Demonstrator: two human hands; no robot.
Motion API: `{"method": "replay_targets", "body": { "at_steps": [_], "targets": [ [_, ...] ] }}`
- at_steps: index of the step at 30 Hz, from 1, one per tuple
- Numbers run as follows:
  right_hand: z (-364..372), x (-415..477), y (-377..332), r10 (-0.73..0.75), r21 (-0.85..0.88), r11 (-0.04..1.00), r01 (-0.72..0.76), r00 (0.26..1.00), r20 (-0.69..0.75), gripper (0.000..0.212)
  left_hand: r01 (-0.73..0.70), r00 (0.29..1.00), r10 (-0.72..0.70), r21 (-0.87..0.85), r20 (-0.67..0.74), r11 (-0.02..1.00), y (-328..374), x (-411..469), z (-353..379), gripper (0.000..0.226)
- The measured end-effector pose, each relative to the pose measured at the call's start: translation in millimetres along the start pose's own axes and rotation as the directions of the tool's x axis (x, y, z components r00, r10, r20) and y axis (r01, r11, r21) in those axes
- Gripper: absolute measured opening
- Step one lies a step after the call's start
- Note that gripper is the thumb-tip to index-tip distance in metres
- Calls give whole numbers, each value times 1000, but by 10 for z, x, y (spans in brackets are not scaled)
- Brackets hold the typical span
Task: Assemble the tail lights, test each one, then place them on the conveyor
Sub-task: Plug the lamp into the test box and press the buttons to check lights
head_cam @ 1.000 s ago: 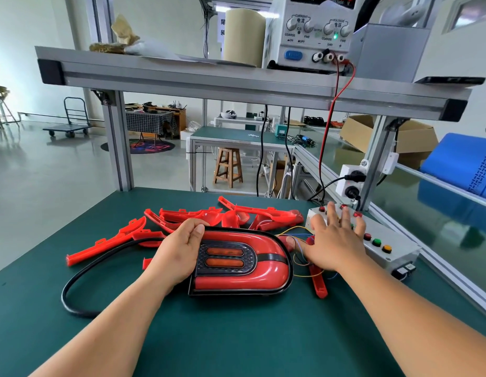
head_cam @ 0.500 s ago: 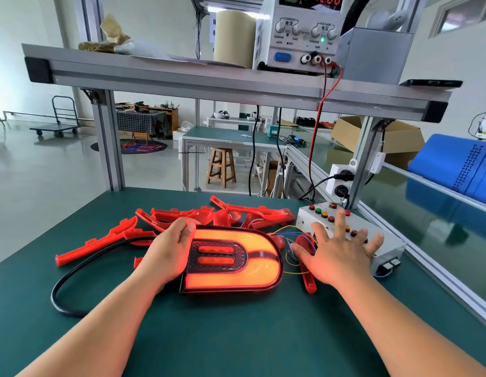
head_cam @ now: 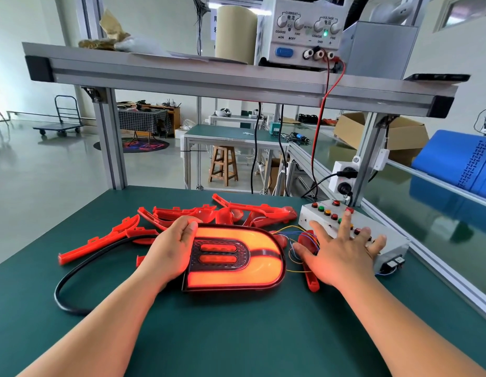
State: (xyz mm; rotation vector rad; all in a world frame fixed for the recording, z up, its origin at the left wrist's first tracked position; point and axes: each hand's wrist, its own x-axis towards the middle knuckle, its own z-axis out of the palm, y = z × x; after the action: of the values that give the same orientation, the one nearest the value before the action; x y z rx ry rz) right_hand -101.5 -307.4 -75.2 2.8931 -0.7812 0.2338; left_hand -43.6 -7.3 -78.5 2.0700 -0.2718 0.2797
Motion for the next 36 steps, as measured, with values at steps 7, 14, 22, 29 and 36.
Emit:
{"method": "replay_targets", "body": {
  "at_steps": [7,14,22,29,36],
  "targets": [
    [0,-5,1,-1,-5,1000,1,1000,2,90,-3,1000,3,-3,-5,1000,5,10,3,20],
    [-10,-10,12,-10,1,1000,10,1000,9,88,-6,1000,6,-12,-3,1000,19,-3,2,21],
    [-18,-44,50,3,9,1000,-3,1000,-15,92,-8,1000,8,-53,12,999,37,-34,-9,21],
    [-9,-48,64,-12,-37,999,10,1000,-29,90,-4,1000,4,-21,-5,1000,25,-9,-2,22],
    [2,-56,62,-11,-66,998,9,999,-32,86,-8,1000,8,-9,-1,1000,9,-4,-4,23]
  ]
}}
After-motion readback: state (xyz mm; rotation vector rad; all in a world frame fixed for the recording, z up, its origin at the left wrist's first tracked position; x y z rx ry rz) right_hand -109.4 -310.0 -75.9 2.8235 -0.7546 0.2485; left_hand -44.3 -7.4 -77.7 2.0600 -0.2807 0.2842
